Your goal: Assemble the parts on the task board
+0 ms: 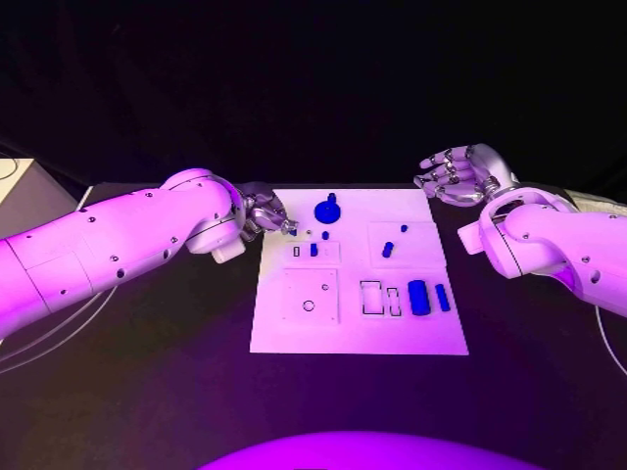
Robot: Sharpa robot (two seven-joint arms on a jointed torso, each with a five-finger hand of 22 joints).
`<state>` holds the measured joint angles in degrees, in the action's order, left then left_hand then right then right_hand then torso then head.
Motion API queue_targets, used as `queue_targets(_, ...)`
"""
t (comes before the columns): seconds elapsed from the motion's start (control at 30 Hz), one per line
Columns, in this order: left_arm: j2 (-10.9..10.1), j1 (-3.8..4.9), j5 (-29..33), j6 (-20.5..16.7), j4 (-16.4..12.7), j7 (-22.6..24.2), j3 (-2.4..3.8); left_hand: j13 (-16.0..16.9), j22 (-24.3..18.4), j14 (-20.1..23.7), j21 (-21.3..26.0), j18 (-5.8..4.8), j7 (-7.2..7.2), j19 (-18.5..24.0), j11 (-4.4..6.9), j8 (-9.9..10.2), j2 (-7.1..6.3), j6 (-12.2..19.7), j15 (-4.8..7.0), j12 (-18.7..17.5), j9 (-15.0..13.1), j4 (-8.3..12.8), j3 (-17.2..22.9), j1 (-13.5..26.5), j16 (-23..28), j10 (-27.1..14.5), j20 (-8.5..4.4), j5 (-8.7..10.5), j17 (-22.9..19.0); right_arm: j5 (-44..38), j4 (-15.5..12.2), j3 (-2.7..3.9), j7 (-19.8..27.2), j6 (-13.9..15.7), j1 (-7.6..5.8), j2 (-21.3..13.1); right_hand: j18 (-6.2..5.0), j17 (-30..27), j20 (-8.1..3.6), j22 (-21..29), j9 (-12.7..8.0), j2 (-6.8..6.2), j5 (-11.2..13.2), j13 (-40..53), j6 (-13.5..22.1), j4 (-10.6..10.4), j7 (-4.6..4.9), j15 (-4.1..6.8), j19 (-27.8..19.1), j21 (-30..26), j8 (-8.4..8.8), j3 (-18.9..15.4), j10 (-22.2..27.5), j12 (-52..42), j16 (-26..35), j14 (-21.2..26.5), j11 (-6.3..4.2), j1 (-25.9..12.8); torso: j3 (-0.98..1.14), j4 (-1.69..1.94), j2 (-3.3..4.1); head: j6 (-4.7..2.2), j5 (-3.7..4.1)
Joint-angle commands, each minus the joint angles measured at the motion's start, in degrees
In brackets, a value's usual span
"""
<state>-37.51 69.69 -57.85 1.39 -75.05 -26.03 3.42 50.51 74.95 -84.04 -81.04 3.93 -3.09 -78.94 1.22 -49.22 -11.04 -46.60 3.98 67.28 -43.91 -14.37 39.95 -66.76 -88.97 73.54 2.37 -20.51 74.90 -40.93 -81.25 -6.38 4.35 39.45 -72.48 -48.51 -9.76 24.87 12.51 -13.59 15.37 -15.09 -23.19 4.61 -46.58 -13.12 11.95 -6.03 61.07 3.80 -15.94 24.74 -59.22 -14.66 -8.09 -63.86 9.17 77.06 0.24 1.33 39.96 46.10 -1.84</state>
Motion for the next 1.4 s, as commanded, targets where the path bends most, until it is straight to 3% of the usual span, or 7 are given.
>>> queue_targets(0.03,0.2,-0.46,-2.29,-2.72,-0.12,0.54,-0.38,0.05,1.37,-5.55,-0.33,-0.15,0.01,-0.36,-0.02,0.21,-0.03,-0.33,0.28,0.38,0.05,11.66,12.07,0.52,-0.38,0.22,-0.14,-0.02,13.73,-0.06,0.07,0.01,0.79,-0.61,0.07,0.13,-0.77,-0.05,0.06,0.1,-0.07,0.18,-0.24,-0.05,0.35,0.28,1.45,-0.33,-0.45,-0.02,0.03,0.03,0.01,0.14,0.24,-0.1,0.27,-0.08,0.04,-0.13,0.1,-0.06,-0.21)
queue_targets(0.4,1.01,-1.5,-4.7,-1.85,0.62,1.37,-1.38,-0.03,1.27,-5.55,-0.27,-0.11,0.03,-0.28,0.0,0.25,-0.07,-0.43,0.3,0.33,0.07,11.71,12.2,0.61,-0.38,0.26,-0.16,0.01,13.72,0.06,0.1,0.01,0.86,-0.63,0.12,0.17,-0.77,-0.12,0.07,0.22,-0.08,0.28,-0.4,-0.14,0.38,0.26,1.46,-0.34,-0.46,-0.02,0.04,0.08,0.05,0.14,0.3,-0.09,0.28,-0.11,0.04,-0.07,0.21,0.24,-0.2)
queue_targets(1.4,2.12,-1.65,-8.46,1.77,1.32,1.22,-2.24,-0.04,2.0,-5.64,-0.75,-0.31,0.05,-0.86,0.02,0.38,-0.23,-0.49,0.31,0.29,0.1,11.8,12.34,0.75,-0.51,0.34,-0.2,0.16,14.0,0.14,-0.09,0.01,0.91,-0.69,0.14,0.15,-0.77,-0.2,0.08,0.37,-0.09,0.34,-0.64,-0.25,0.39,0.24,1.47,-0.35,-0.45,-0.01,0.03,0.11,0.06,0.12,0.36,-0.12,0.29,-0.17,0.07,-0.11,0.19,1.16,-0.36)
